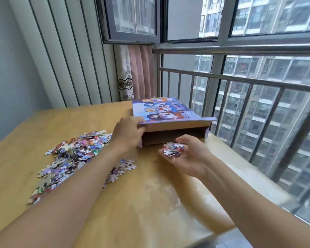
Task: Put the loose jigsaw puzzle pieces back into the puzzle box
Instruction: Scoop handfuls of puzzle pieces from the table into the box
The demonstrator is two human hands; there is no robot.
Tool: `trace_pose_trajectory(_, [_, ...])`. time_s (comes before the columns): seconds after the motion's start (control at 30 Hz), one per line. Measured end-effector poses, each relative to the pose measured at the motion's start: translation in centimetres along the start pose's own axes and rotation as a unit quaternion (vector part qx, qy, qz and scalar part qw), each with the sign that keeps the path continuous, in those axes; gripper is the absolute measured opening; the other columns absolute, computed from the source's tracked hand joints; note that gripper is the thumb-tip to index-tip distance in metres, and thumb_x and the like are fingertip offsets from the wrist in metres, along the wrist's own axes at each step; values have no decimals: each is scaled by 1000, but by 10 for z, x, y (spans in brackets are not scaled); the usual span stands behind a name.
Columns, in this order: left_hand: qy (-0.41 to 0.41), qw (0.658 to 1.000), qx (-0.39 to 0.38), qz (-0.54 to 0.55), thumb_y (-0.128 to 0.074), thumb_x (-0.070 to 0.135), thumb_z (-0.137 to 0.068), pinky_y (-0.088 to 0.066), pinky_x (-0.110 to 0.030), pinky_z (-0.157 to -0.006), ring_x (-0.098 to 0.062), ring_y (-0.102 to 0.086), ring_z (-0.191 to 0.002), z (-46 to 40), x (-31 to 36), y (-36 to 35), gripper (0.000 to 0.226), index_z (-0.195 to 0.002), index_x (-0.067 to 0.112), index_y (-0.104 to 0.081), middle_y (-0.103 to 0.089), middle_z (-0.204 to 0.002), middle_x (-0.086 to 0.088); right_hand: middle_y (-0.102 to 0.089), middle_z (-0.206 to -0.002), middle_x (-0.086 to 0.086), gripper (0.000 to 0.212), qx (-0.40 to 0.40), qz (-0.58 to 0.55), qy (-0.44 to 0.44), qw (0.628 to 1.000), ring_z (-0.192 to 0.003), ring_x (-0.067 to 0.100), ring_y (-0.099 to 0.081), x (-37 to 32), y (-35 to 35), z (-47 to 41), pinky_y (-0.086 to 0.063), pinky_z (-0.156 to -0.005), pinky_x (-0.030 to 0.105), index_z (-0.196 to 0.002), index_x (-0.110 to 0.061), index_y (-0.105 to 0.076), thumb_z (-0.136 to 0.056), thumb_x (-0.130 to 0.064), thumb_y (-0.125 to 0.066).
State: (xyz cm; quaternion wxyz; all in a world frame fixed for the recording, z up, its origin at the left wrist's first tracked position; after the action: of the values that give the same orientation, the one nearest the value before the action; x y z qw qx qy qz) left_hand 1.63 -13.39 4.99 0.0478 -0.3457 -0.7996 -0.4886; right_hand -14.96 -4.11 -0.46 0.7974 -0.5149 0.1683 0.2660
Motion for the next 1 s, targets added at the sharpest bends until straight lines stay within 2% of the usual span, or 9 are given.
trace_pose_trajectory(0.2, [41, 990, 41, 129, -67, 40, -90, -54, -38, -80, -22, -66, -89, -24, 1, 19, 24, -105, 25, -78, -76, -90, 5, -47, -135, 32, 40, -20, -49, 30, 998, -126, 45, -51, -21, -36, -9, -44, -107, 56, -133, 10, -37, -97, -4, -45])
trace_pose_trajectory(0.3, [28, 987, 47, 148, -68, 38, -92, -49, -32, -71, -18, -63, -82, -30, 9, 27, 19, -100, 24, -78, -73, -84, 7, -52, -135, 28, 41, -11, -70, 52, 996, -121, 45, -56, -33, -49, -21, -44, -106, 58, -134, 7, -40, -97, -9, -45])
trace_pose_trajectory(0.43, [40, 986, 43, 158, -69, 38, -92, -46, -35, -68, -24, -57, -74, -39, 13, 41, 19, -78, 25, -71, -66, -72, 2, -65, -123, 21, 43, -23, -112, 92, 989, -110, 42, -64, -50, -71, -26, -48, -101, 59, -130, -7, -53, -98, -35, -48])
trace_pose_trajectory(0.53, [41, 982, 36, 181, -68, 39, -92, -52, -43, -77, -29, -65, -83, -42, 12, 48, 19, -82, 24, -74, -71, -79, -6, -72, -116, 10, 54, -15, -141, 140, 980, -108, 34, -67, -56, -86, -31, -49, -101, 53, -125, -18, -64, -88, -57, -52])
trace_pose_trajectory(0.67, [38, 980, 26, 195, -67, 39, -93, -54, -45, -81, -28, -66, -87, -43, 12, 50, 17, -85, 25, -75, -72, -82, -5, -75, -115, 3, 63, -46, -130, 175, 975, -112, 28, -68, -52, -87, -36, -47, -106, 45, -124, -26, -69, -82, -70, -51])
trace_pose_trajectory(0.8, [42, 979, 18, 198, -67, 37, -93, -51, -36, -78, -23, -65, -86, -38, 7, 49, 15, -81, 30, -72, -71, -80, 1, -69, -128, 8, 71, -93, -25, 149, 984, -119, 26, -64, -48, -76, -31, -42, -111, 41, -133, -18, -60, -92, -71, -39])
trace_pose_trajectory(0.9, [44, 977, 19, 207, -67, 36, -94, -50, -32, -80, -18, -65, -91, -33, 4, 45, 12, -95, 29, -77, -72, -86, 8, -66, -129, 4, 55, -61, 97, 142, 983, -120, 18, -59, -47, -66, -25, -42, -109, 34, -132, -18, -58, -98, -58, -45])
trace_pose_trajectory(0.97, [43, 976, 22, 214, -68, 36, -93, -53, -33, -86, -17, -67, -96, -32, 3, 44, 17, -104, 28, -78, -74, -93, 10, -64, -123, 3, 31, 3, 247, 183, 951, -116, 16, -59, -52, -56, -23, -48, -101, 31, -123, -14, -60, -101, -35, -55])
trace_pose_trajectory(1.0, [42, 976, 23, 214, -68, 35, -93, -53, -33, -87, -16, -67, -98, -32, 3, 44, 18, -106, 28, -78, -75, -94, 10, -65, -117, 3, 21, 29, 349, 216, 911, -113, 18, -61, -55, -52, -19, -50, -99, 30, -118, -13, -63, -101, -24, -57])
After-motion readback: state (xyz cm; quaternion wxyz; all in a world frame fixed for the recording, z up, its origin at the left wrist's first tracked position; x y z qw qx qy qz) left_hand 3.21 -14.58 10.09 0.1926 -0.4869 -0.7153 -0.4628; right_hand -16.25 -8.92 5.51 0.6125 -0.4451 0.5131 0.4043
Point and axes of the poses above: each hand's wrist, its own z-axis away from the middle knuckle, its own y-axis out of the back of the hand, x = y × z, the point moved 5 cm from there along -z, towards the middle knuckle
